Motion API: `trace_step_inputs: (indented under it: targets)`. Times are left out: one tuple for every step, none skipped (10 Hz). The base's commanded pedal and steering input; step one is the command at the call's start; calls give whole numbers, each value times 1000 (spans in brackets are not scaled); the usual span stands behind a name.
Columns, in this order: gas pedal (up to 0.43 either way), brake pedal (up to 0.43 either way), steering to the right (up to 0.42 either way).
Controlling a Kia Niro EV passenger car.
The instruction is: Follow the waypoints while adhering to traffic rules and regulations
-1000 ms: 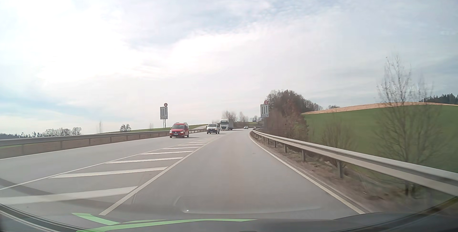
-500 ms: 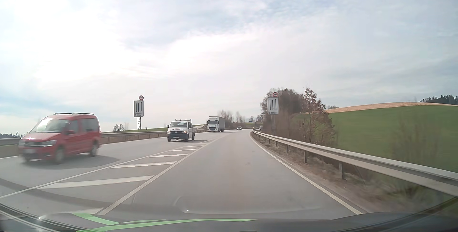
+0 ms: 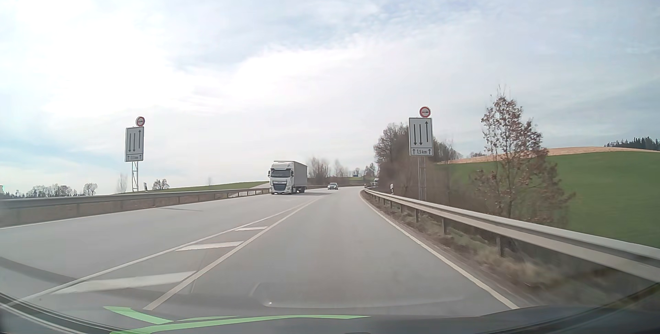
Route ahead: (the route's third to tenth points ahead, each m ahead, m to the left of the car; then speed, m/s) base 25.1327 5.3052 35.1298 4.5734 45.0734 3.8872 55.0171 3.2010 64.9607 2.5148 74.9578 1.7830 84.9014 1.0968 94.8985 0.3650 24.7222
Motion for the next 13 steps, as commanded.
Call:
trace_step_inputs:
  targets:
    - [228, 0, 8]
    - [228, 0, 8]
    - [228, 0, 8]
    - [228, 0, 8]
    - [228, 0, 8]
    - [220, 0, 8]
    - [220, 0, 9]
    - [220, 0, 10]
    - [220, 0, 10]
    - [220, 0, 10]
    - [220, 0, 10]
    - [220, 0, 10]
    - [220, 0, 10]
